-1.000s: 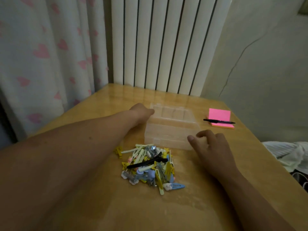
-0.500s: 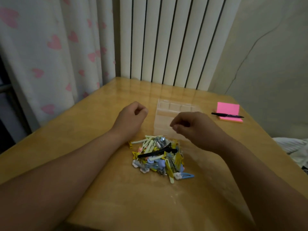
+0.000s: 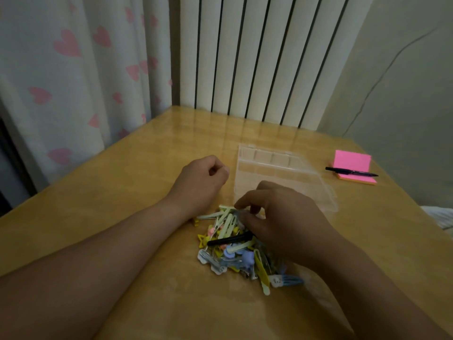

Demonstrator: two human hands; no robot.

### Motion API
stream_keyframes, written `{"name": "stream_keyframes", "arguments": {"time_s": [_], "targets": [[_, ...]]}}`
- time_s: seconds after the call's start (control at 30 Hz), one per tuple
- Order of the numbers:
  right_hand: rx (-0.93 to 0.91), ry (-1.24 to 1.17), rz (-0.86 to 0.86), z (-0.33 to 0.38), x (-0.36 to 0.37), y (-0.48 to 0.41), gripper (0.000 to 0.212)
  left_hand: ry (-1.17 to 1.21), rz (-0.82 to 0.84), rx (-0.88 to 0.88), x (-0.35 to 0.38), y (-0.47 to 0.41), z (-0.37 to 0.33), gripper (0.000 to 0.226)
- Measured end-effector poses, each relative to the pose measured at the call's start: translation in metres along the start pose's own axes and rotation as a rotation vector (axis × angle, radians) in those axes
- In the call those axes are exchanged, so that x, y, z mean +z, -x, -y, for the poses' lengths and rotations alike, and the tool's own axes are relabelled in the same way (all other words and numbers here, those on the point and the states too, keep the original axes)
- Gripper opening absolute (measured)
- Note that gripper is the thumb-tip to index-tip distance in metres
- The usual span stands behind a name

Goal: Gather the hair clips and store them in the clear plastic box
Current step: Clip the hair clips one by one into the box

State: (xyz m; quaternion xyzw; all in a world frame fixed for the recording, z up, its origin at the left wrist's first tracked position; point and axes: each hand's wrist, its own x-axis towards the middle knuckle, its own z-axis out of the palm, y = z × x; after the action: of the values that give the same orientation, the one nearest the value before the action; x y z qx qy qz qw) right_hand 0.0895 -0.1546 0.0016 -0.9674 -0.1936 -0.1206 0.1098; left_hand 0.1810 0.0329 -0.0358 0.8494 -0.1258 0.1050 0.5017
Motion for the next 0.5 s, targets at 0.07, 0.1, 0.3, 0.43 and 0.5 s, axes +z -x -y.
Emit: {"name": "stream_keyframes", "arguments": {"time_s": [0.07, 0.1, 0.3, 0.43, 0.5], "targets": [[0.006, -0.017, -0.025, 0.0, 0.001, 0.0, 0.012, 0.005, -0.003, -0.001, 0.0, 0.0, -0.001, 0.021], [0.015, -0.031, -0.032, 0.0, 0.001, 0.001, 0.008, 0.008, -0.007, -0.002, 0.0, 0.0, -0.001, 0.021], [0.112, -0.334, -0.103, -0.01, 0.001, 0.01, 0.009, 0.009, -0.025, -0.004, -0.004, 0.0, -0.002, 0.02], [0.163, -0.471, -0.247, -0.016, 0.001, 0.01, 0.012, -0.001, -0.04, 0.022, -0.008, -0.004, -0.004, 0.02], [0.196, -0.547, -0.289, -0.017, 0.0, 0.009, 0.009, 0.012, -0.032, 0.012, -0.007, -0.005, -0.002, 0.02]]}}
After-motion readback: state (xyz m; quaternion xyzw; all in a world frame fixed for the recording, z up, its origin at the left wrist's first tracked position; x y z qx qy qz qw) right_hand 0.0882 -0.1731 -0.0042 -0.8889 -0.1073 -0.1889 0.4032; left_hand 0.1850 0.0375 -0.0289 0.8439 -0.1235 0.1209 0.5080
